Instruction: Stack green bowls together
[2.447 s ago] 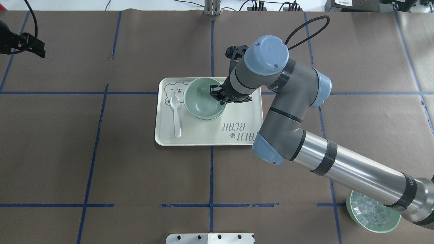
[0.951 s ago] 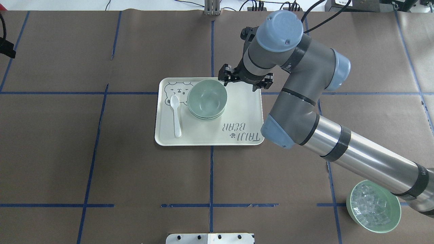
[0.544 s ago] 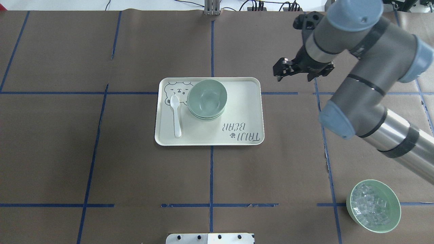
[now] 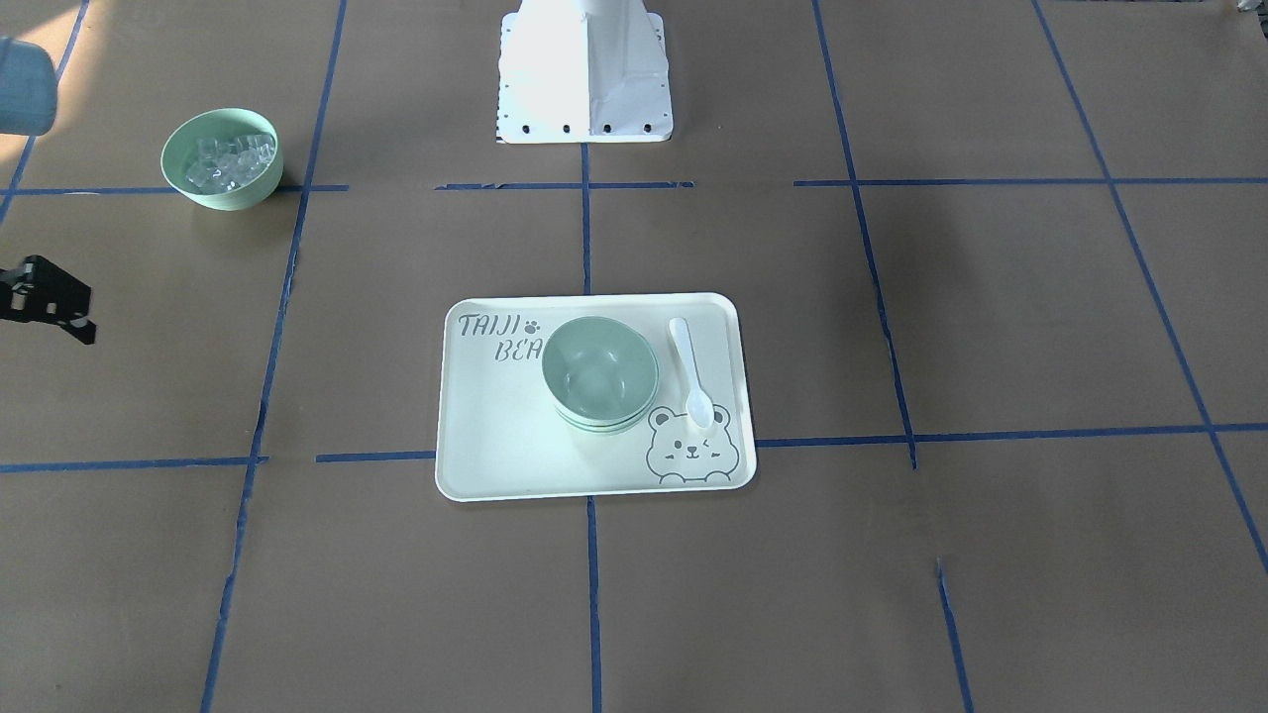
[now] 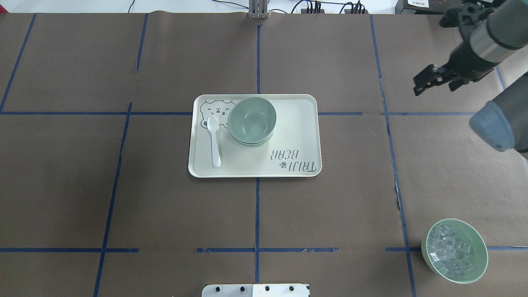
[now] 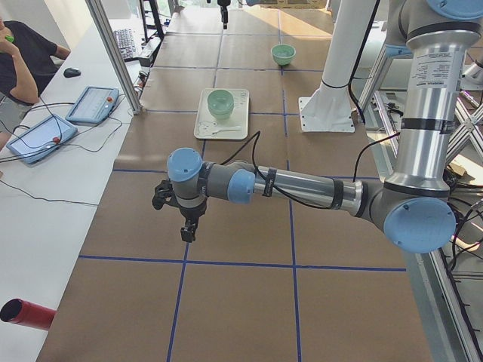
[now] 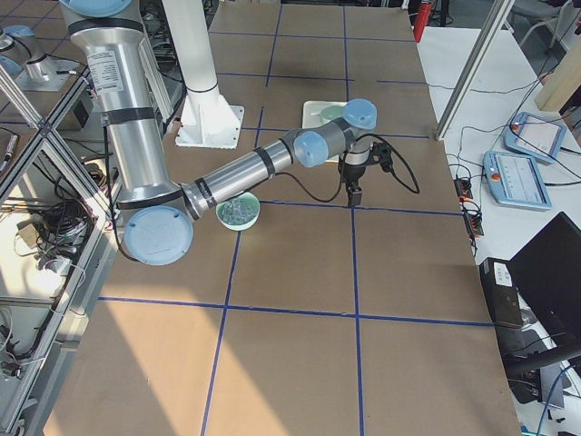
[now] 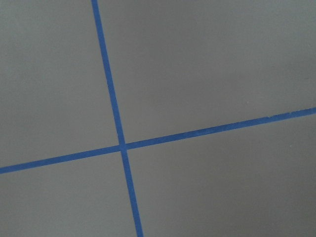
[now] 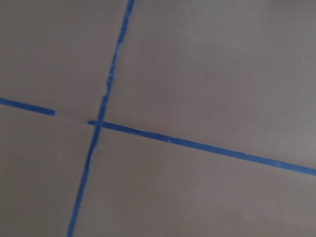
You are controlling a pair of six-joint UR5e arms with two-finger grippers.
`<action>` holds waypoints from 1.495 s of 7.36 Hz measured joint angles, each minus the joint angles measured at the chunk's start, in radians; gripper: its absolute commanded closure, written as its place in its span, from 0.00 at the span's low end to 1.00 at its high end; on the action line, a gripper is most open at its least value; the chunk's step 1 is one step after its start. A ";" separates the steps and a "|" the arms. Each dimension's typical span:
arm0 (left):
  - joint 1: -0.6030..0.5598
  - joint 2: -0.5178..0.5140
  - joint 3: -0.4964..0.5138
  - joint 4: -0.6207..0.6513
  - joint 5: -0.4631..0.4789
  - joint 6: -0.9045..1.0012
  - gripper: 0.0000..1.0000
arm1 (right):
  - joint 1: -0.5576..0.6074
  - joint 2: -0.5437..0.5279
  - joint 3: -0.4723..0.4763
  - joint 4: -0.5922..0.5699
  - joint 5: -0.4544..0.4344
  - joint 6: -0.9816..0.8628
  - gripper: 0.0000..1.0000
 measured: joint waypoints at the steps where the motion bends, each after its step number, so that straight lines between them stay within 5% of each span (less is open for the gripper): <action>1: -0.011 0.014 0.001 0.012 -0.003 0.021 0.00 | 0.086 -0.067 -0.027 0.000 0.054 -0.138 0.00; 5: -0.016 0.053 -0.005 0.020 -0.007 0.035 0.00 | 0.345 -0.166 -0.203 -0.001 0.121 -0.434 0.00; 11: -0.016 0.064 0.002 0.019 -0.009 0.030 0.00 | 0.376 -0.185 -0.260 0.004 0.084 -0.468 0.00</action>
